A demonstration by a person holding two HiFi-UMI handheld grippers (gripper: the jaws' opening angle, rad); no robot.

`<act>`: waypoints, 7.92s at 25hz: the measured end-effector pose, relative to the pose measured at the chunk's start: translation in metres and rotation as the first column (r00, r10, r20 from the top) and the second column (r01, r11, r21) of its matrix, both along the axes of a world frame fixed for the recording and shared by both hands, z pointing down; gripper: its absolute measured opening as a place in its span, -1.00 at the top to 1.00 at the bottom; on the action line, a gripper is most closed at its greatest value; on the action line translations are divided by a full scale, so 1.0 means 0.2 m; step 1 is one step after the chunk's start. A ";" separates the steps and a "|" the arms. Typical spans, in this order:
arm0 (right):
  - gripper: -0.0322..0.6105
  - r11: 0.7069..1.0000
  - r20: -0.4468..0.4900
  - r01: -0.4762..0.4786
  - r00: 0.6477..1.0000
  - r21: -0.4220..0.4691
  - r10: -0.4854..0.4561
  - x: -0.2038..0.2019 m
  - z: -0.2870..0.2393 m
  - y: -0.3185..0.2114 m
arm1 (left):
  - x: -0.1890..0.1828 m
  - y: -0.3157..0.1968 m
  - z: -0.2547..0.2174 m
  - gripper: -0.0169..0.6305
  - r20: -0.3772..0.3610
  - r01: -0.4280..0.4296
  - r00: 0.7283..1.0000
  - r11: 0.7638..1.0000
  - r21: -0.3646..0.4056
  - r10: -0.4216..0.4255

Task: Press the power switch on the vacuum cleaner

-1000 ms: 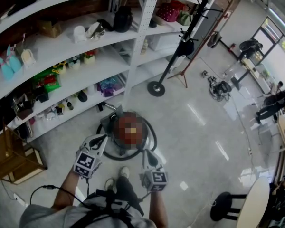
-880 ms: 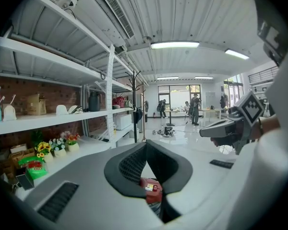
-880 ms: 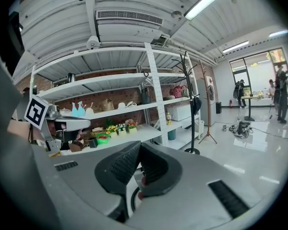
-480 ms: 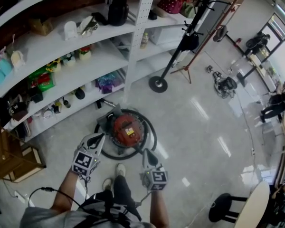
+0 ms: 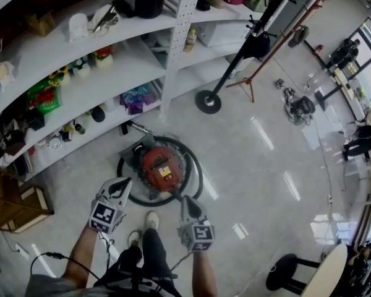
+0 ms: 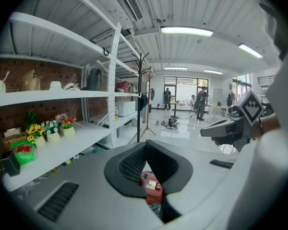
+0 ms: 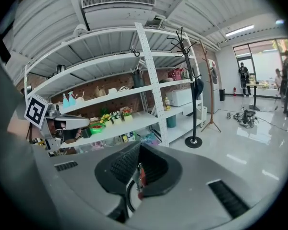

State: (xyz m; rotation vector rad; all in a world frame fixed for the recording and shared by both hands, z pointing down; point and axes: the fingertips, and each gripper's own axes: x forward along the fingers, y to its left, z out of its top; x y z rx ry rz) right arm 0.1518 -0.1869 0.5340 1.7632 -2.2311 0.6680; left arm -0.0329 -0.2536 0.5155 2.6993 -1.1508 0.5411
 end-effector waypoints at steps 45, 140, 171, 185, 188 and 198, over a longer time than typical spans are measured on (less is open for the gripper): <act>0.86 0.987 0.049 0.053 0.998 -0.152 -0.047 0.02 1.23 -0.16 | 0.11 0.02 1.20 0.93 0.059 -0.048 0.997 0.984 -0.172 0.059; 0.86 0.953 -0.007 0.096 0.995 -0.286 -0.103 -0.09 2.17 -0.53 | -0.01 0.02 1.47 0.93 0.042 0.001 0.999 0.969 -0.248 0.010; 0.86 0.954 -0.023 0.097 0.994 -0.282 -0.107 -0.10 2.20 -0.52 | -0.04 0.03 1.49 0.93 0.041 0.013 0.999 0.968 -0.249 -0.003; 0.86 0.969 0.000 0.106 0.994 -0.223 -0.109 -0.09 2.03 -0.55 | 0.00 -0.01 1.38 0.93 0.029 0.020 0.999 0.976 -0.216 -0.014; 0.86 0.971 0.000 0.105 0.994 -0.216 -0.108 -0.08 1.98 -0.53 | 0.01 0.00 1.35 0.93 0.028 0.016 1.000 0.978 -0.209 -0.010; 0.86 0.979 0.024 0.087 0.996 -0.182 -0.084 -0.05 1.70 -0.44 | 0.03 0.03 1.16 0.93 0.021 0.001 1.000 0.985 -0.170 0.002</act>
